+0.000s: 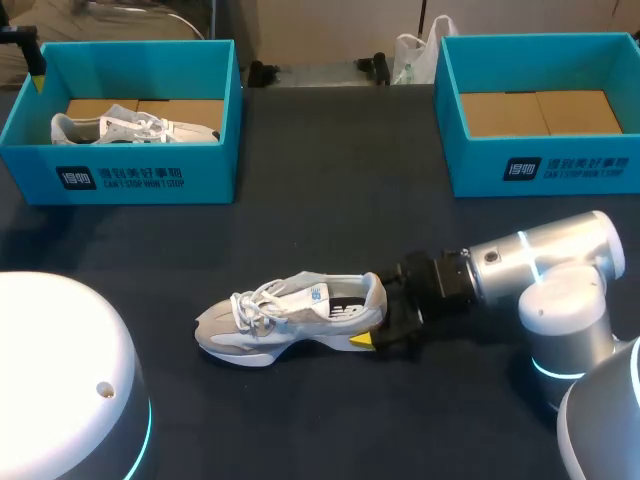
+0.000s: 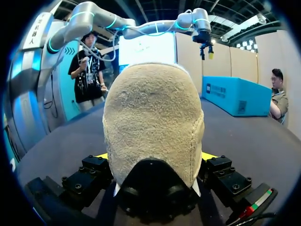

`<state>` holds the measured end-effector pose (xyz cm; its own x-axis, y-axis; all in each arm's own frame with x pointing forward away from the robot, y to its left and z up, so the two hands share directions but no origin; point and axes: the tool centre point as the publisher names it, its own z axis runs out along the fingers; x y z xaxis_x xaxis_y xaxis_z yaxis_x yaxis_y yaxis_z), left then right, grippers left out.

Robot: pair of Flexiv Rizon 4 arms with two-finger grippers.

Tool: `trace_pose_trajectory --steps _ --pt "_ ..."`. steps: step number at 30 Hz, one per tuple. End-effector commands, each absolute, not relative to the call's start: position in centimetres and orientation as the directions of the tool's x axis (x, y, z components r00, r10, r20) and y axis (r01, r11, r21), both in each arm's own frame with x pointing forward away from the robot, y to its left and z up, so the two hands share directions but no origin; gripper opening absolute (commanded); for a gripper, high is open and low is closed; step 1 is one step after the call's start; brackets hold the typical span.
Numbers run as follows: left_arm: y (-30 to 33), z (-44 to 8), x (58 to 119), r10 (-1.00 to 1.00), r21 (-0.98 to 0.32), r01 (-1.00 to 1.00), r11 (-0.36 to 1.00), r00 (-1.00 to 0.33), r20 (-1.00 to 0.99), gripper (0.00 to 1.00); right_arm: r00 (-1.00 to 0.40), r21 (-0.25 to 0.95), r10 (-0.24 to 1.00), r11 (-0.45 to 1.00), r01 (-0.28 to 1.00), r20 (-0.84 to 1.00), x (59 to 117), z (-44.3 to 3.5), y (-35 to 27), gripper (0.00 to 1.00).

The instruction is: Take the shoe out of the shoebox, open the shoe tongue, remove and reinsert the insole, then place the shoe into the shoebox

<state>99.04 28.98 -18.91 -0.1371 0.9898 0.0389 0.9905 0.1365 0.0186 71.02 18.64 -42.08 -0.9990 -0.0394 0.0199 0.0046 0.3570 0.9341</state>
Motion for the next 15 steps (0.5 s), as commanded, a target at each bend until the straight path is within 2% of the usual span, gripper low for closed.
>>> trace_pose_trajectory --steps 1,3,4,15 --pt "29.0 -18.9 98.9 0.99 0.023 0.991 0.136 -0.136 0.039 1.0 -0.999 0.931 -0.037 0.365 0.004 0.018 71.0 -42.0 19.0 0.38" --pt "29.0 -18.9 98.9 0.99 0.023 0.991 0.136 -0.136 0.039 1.0 -0.999 0.931 -0.035 0.365 0.003 0.017 70.9 -42.0 19.0 0.07" --pt "29.0 -18.9 98.9 0.99 0.023 0.991 0.136 -0.136 0.039 1.0 -0.999 0.931 -0.033 0.365 0.003 0.017 70.9 -42.0 18.8 0.0" --pt "29.0 -18.9 98.9 0.99 0.023 0.991 0.136 -0.136 0.039 1.0 -1.0 0.92 0.019 0.391 0.02 0.013 70.4 -41.5 16.2 0.0"
